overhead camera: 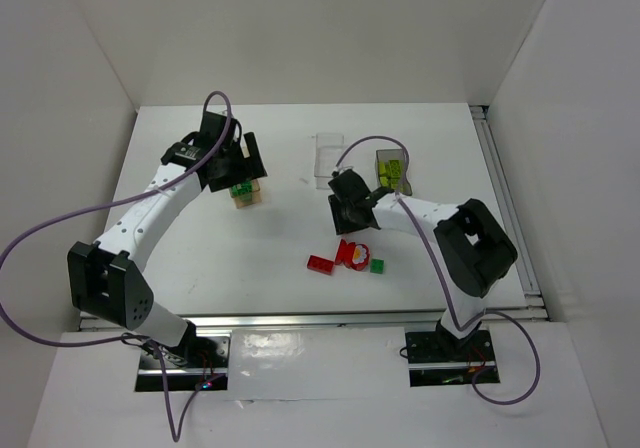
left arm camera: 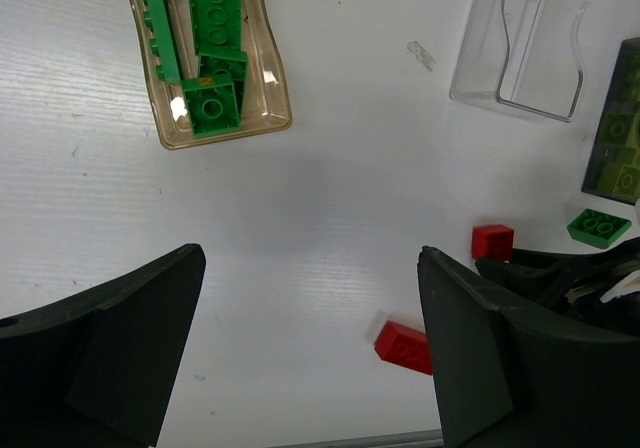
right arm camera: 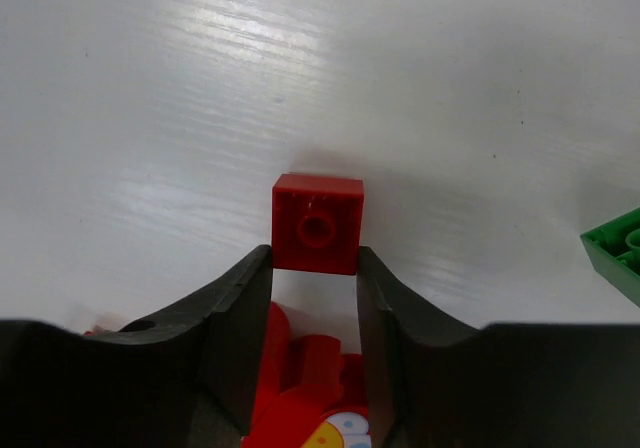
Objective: Sort the legos into containers by color
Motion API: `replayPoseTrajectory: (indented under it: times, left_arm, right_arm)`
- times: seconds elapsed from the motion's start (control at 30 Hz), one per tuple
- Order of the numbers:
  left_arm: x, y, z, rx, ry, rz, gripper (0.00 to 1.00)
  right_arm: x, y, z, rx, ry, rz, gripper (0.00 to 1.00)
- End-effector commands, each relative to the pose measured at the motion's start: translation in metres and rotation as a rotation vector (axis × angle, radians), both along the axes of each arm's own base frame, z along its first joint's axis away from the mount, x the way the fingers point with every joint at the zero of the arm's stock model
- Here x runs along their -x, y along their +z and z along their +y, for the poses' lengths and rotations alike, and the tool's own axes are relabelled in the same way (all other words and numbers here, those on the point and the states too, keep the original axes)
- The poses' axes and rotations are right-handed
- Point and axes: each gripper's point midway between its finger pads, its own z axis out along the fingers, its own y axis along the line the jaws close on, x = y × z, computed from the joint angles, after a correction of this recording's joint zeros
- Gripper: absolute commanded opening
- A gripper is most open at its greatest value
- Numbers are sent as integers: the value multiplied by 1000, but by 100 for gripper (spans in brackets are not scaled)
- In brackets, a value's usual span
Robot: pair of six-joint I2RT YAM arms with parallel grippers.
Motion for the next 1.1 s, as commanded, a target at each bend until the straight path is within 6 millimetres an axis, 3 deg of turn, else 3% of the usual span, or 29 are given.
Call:
replayPoseTrajectory:
  times: [0.0, 0.03, 0.07, 0.3, 0.47, 0.5, 0.53, 0.6, 0.63, 0.8, 0.83, 0.87, 0.9, 0.93, 0.97, 1.03, 1.07]
  left_arm:
    - [-7, 9, 1, -17, -9, -38, 96]
    - [-7, 9, 1, -17, -9, -38, 96]
    - [-7, 9, 1, -17, -9, -38, 96]
    - [-7, 9, 1, -17, -9, -38, 96]
    - [-5, 12, 4, -30, -10, -42, 96]
    - [-4, 15, 4, -27, -10, -52, 96]
    - [-5, 16, 7, -27, -1, -52, 96]
    - [-2, 18, 8, -26, 0, -53, 96]
    - [-3, 18, 13, -33, 15, -55, 96]
    - [0, 24, 18, -36, 18, -66, 96]
    - [-1, 24, 22, -37, 28, -66, 96]
    - [-2, 24, 22, -37, 28, -66, 96]
    - [-1, 27, 22, -37, 28, -66, 96]
    - [-1, 27, 22, -37, 28, -66, 96]
    - [-1, 27, 23, -27, 28, -63, 96]
    - [-1, 27, 21, -15, 29, -61, 96]
    - [-3, 29, 21, -11, 29, -72, 96]
  right_arm:
    - [-26, 17, 10, -41, -17, -79, 42]
    - [-27, 22, 11, -52, -24, -86, 34]
    - [-32, 33, 11, -59, -34, -117, 33]
    - [-63, 81, 8, -100, -102, -227, 32]
    - [-104, 101, 4, -121, -155, -291, 32]
    - [-117, 113, 4, -141, -170, -322, 32]
    - [-125, 108, 1, -129, -175, -319, 32]
    - [-145, 124, 6, -161, -176, -361, 32]
    - [-154, 114, 5, -155, -183, -346, 32]
    - [-183, 114, 21, -196, -173, -371, 32]
    - [-192, 124, 26, -211, -173, -394, 33]
    - [-200, 111, 25, -205, -177, -376, 36]
    - [-201, 104, 26, -199, -186, -350, 43]
    - [-208, 112, 30, -210, -187, -368, 53]
    - [-207, 111, 31, -207, -164, -367, 65]
    - [-206, 113, 25, -191, -171, -392, 72]
    - [-200, 130, 25, -195, -163, -426, 73]
